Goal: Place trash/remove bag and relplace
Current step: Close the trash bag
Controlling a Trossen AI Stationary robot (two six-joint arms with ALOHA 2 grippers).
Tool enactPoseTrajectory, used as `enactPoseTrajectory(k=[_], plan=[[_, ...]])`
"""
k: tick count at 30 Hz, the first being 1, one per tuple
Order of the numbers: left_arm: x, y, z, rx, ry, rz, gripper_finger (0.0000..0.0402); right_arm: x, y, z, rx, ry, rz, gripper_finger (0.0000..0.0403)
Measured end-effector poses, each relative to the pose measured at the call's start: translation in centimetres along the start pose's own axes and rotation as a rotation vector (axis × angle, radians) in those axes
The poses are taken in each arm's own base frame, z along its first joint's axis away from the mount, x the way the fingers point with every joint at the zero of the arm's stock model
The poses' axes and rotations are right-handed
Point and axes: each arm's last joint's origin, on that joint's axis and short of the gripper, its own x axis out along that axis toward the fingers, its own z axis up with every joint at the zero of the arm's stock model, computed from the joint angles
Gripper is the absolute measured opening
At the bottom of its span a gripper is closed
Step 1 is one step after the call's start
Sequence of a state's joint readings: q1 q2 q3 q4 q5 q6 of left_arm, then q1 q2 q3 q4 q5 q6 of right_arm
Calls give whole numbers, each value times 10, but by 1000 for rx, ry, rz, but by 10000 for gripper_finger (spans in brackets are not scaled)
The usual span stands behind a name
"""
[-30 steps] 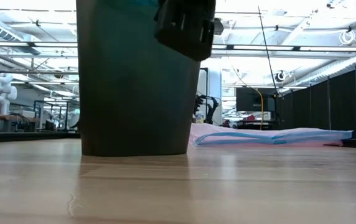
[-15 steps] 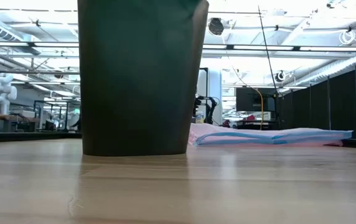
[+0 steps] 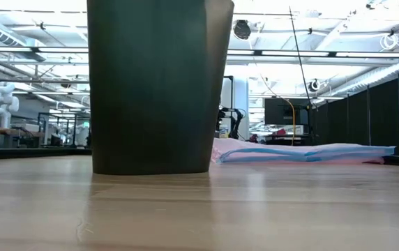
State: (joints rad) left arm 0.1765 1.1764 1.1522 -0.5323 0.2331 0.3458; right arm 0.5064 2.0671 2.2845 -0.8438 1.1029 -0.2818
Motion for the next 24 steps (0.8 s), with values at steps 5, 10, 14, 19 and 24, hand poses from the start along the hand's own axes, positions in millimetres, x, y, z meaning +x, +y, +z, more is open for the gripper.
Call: enactPoseTrajectory(k=[5,10,14,19,24], plan=[[-14,-1,3,31,-26,51,0,30,-49,-35,261,193,357,0],[-37,-3,7,56,-70,151,0,52,-66,-48,253,261,397,0],[-50,-5,9,61,-101,178,0,59,-76,-46,238,202,441,0],[-42,-5,6,-4,-66,153,0,56,-93,-38,236,83,448,0],[-15,-4,2,-54,-4,77,0,54,-110,-35,247,12,410,0]])
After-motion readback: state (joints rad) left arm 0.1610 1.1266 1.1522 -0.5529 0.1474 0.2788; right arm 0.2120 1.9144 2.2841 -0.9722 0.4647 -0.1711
